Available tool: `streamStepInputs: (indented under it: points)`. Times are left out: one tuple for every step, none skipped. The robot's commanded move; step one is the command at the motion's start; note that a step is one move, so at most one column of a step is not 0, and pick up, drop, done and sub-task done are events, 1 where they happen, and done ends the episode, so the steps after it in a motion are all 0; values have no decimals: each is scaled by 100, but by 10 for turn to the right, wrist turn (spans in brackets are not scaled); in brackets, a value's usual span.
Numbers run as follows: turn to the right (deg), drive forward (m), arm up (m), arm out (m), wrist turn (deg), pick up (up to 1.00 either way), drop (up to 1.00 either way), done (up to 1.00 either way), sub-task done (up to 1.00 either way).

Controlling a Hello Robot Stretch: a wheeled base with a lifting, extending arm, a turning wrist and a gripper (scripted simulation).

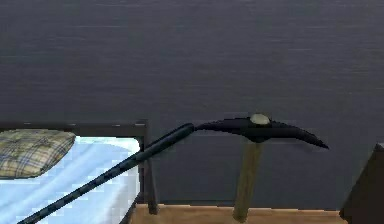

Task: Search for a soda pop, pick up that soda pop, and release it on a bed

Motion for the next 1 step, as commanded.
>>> streamStepInputs:
  points:
    - [450, 0, 0, 0, 0, 0, 0, 0, 0]
